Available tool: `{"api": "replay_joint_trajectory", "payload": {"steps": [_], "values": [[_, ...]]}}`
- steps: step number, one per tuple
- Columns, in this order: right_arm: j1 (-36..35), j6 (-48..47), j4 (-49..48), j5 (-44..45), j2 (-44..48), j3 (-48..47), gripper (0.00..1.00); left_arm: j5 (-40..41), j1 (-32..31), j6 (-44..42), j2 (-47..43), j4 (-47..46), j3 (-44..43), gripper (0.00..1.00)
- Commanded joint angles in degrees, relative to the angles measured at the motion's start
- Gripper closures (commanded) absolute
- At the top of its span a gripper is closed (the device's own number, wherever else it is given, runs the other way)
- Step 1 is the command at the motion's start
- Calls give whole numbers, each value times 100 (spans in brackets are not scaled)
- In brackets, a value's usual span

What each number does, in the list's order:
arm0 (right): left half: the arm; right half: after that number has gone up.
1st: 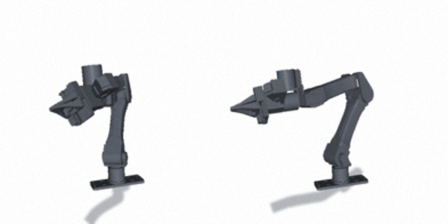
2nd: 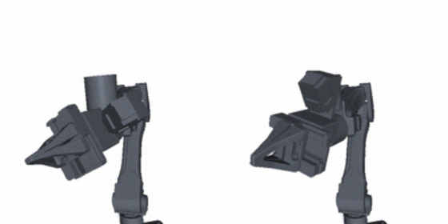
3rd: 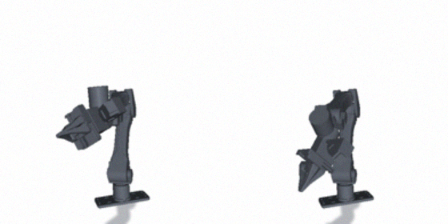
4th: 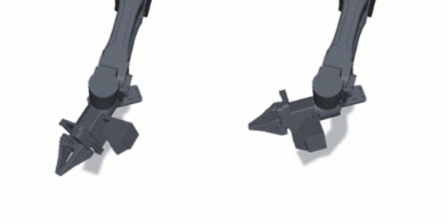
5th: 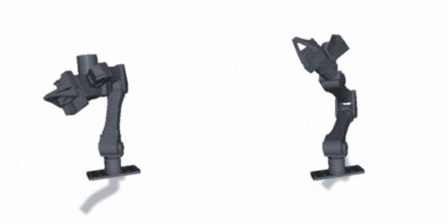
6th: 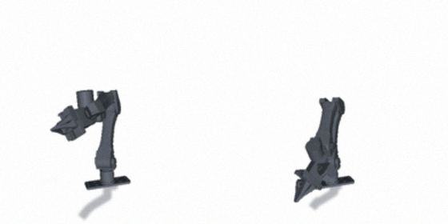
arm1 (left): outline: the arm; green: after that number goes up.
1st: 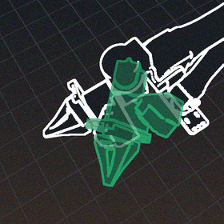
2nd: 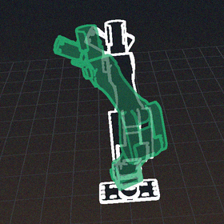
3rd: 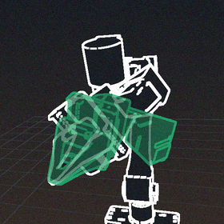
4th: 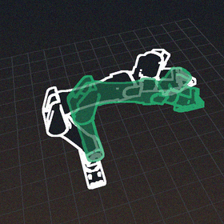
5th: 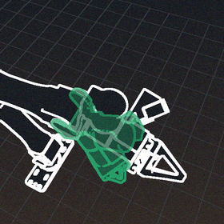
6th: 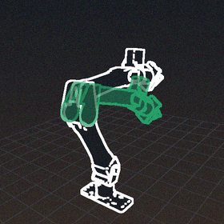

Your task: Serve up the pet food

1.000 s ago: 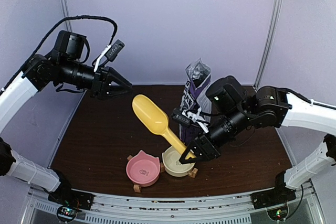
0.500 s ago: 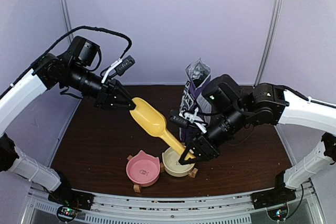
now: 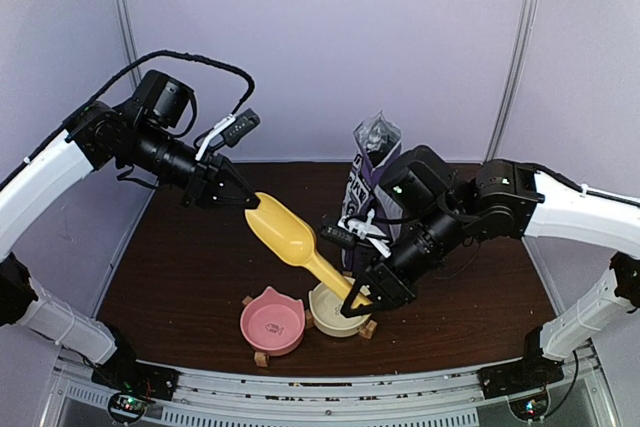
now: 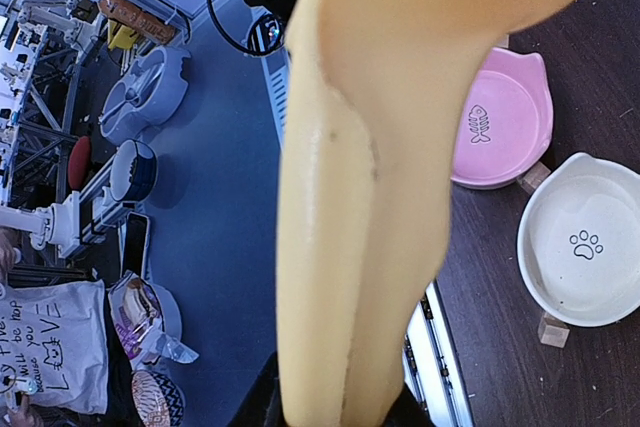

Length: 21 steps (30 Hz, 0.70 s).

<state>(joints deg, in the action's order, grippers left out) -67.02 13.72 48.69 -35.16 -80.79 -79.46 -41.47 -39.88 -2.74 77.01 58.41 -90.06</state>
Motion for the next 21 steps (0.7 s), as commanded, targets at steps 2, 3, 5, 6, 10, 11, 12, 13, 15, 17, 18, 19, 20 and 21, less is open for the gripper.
{"api": "replay_joint_trajectory", "payload": {"steps": [2, 3, 5, 6, 10, 11, 12, 13, 15, 17, 18, 19, 20, 21], "values": [[-38, -62, -21, -31, 36, -167, 95, -337, -42, -77, 20, -25, 44, 92], [-35, -58, -22, -20, 39, -162, 95, -407, -46, -77, 11, -28, 66, 95], [-30, -68, -25, 30, 67, -150, 95, -581, -48, -73, 15, -23, 92, 100], [-30, -63, -42, 60, 89, -132, 94, -653, -47, -77, 9, -23, 94, 100], [-7, 49, -384, 219, 310, 54, 77, -608, -46, -61, -103, -47, 131, 100], [15, 86, -474, 282, 377, 111, 70, -569, -51, -10, -144, -115, 160, 100], [36, 131, -560, 354, 458, 166, 64, -535, -49, 84, -204, -223, 215, 100], [66, 176, -649, 449, 538, 236, 51, -517, -51, 207, -264, -381, 297, 100], [144, 273, -837, 604, 719, 407, 36, -514, -46, 483, -423, -751, 501, 100], [253, 403, -1100, 745, 940, 613, 24, -440, -39, 785, -585, -1135, 742, 100], [336, 480, -1321, 781, 1062, 744, 20, -376, -38, 928, -654, -1329, 913, 100], [430, 592, -1585, 801, 1213, 917, 17, -293, -38, 1091, -733, -1512, 1037, 100], [533, 750, -1898, 819, 1373, 1106, 14, -194, -40, 1270, -811, -1714, 1185, 100], [665, 932, -2296, 819, 1524, 1344, 12, -43, -38, 1449, -890, -1914, 1331, 100]]}}
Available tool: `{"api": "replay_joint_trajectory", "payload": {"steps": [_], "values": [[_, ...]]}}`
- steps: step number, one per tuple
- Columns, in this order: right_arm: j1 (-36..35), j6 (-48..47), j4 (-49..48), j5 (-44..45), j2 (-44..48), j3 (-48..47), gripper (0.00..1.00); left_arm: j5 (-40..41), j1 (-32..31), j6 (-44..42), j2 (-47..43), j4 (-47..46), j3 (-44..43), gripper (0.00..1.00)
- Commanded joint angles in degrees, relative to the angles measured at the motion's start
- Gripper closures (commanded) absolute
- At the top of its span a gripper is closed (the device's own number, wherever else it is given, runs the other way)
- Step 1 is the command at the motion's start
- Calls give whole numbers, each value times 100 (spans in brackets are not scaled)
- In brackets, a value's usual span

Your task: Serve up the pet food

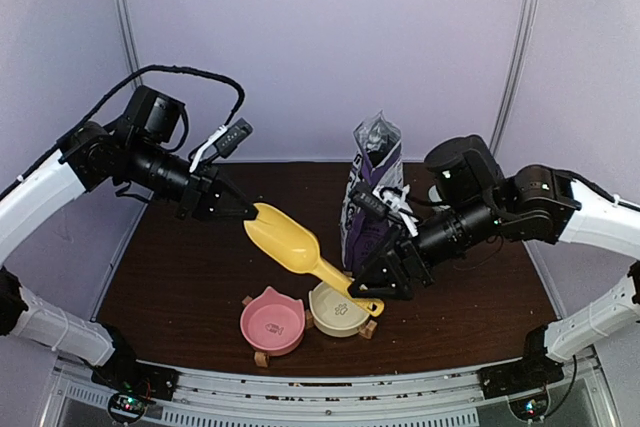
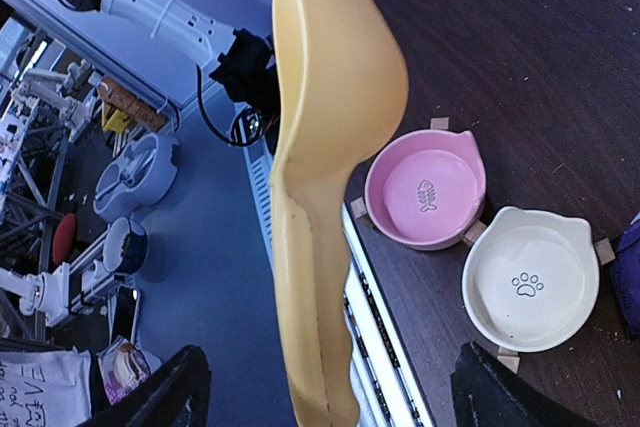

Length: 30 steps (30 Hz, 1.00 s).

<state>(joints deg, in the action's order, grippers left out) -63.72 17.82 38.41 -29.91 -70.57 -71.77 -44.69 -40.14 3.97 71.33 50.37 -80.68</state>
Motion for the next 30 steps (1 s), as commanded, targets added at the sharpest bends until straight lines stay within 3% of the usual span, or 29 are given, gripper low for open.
{"api": "replay_joint_trajectory", "payload": {"steps": [1, 7, 12, 15, 21, 30], "values": [[450, 733, -1639, 304, 652, 796, 11, 452, -11, 1071, -408, -1312, 527, 100], [702, 1969, -4020, 773, 1351, 2115, 8, 1030, -3, 2949, -998, -3418, 1705, 100], [701, 2631, -5417, 546, 1269, 2699, 9, 1477, -10, 3697, -1401, -4195, 2277, 100], [702, 2707, -5571, 445, 1139, 2710, 11, 1402, -4, 3993, -1578, -4608, 2595, 100], [703, 2627, -5480, 452, 1031, 2561, 15, 1276, -16, 4008, -1705, -4455, 2665, 100], [817, 2826, -5771, 551, 1020, 2905, 8, 1161, -8, 4141, -1963, -4616, 2731, 100]]}}
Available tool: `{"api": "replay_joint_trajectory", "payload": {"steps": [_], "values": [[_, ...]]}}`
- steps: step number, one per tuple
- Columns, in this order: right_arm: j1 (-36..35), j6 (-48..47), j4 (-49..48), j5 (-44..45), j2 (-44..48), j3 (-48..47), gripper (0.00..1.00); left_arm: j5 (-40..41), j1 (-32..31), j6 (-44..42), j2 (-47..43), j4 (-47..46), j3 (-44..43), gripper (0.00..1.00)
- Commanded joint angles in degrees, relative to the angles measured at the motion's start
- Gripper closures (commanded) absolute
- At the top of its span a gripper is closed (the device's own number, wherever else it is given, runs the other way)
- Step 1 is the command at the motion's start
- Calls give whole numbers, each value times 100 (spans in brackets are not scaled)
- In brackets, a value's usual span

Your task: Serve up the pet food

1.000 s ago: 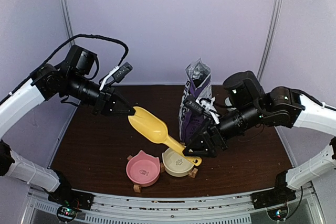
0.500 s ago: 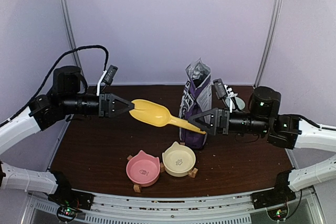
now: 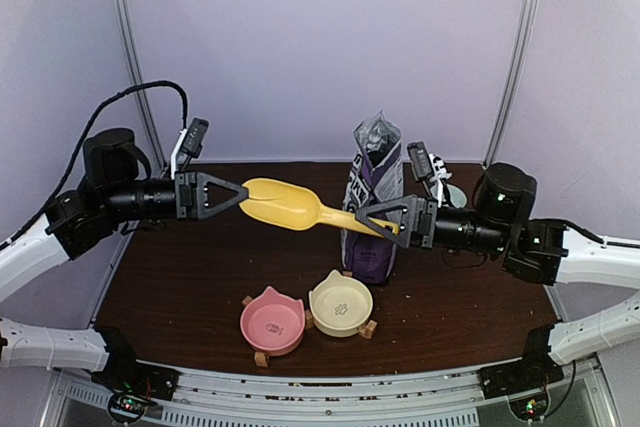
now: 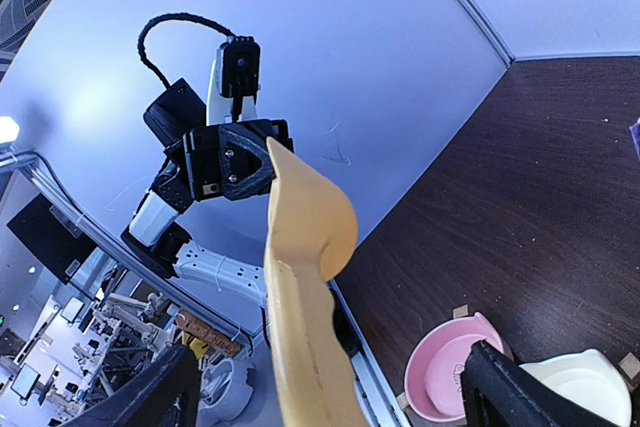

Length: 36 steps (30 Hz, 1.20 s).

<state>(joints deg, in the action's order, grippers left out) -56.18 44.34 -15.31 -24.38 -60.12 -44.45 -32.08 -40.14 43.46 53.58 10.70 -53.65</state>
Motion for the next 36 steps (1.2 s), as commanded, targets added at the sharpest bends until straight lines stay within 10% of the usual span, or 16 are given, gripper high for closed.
{"api": "replay_joint_trajectory", "payload": {"steps": [1, 29, 36], "values": [[59, 228, -495, -28, -34, 211, 8, -125, -10, 228, -205, -723, 37, 100], [54, 279, -634, -766, -286, -175, 53, -133, -101, 305, 435, -784, -75, 100], [50, 242, -603, -633, -324, -160, 47, -200, -98, 271, 443, -754, -93, 100]]}}
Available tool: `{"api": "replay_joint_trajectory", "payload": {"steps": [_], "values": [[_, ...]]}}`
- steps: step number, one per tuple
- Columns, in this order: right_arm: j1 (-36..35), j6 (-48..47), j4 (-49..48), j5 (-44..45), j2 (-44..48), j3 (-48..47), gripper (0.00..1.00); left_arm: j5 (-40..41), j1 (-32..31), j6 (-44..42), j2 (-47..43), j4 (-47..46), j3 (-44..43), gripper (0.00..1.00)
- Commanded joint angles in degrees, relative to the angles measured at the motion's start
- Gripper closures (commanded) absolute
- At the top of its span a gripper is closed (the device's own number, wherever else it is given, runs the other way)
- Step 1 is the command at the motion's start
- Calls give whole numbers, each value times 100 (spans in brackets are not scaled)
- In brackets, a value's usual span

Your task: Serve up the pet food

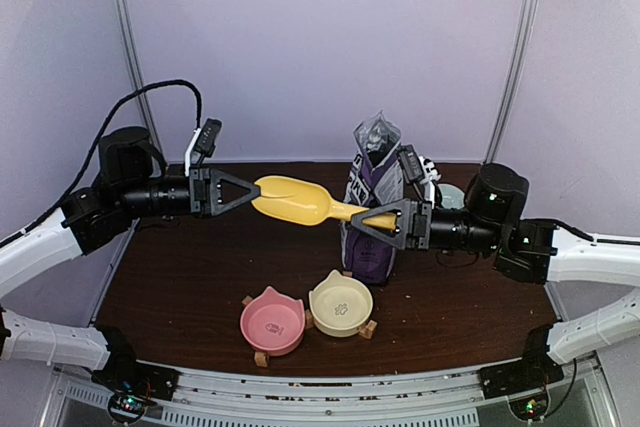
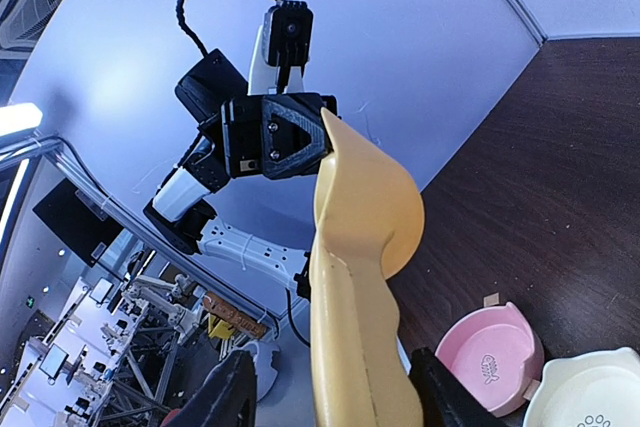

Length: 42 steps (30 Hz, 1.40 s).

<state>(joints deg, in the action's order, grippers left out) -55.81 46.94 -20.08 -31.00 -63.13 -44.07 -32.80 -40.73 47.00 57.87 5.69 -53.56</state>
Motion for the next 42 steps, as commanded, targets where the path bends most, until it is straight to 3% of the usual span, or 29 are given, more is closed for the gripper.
{"api": "replay_joint_trajectory", "payload": {"steps": [1, 23, 32, 33, 36, 38, 42], "values": [[13, -25, -122, 59, -16, -186, 47, -142, -42, -78, 22, -249, -98, 100], [18, -29, -183, 502, 139, -51, 65, -204, -45, -23, 76, -296, -49, 100], [16, -18, -289, 525, 147, -40, 84, -79, -49, -183, 104, -7, -117, 100], [16, -21, -287, 527, 163, -42, 84, -30, -52, -241, 128, 93, -177, 93], [22, -110, -165, 622, 284, -98, 85, 250, -52, -448, 214, 417, -364, 59], [38, -306, 198, 818, 434, -234, 85, 542, -49, -624, 317, 707, -567, 44], [252, -818, 1215, 1270, 822, -623, 86, 1076, -68, -924, 765, 1209, -1230, 31]]}}
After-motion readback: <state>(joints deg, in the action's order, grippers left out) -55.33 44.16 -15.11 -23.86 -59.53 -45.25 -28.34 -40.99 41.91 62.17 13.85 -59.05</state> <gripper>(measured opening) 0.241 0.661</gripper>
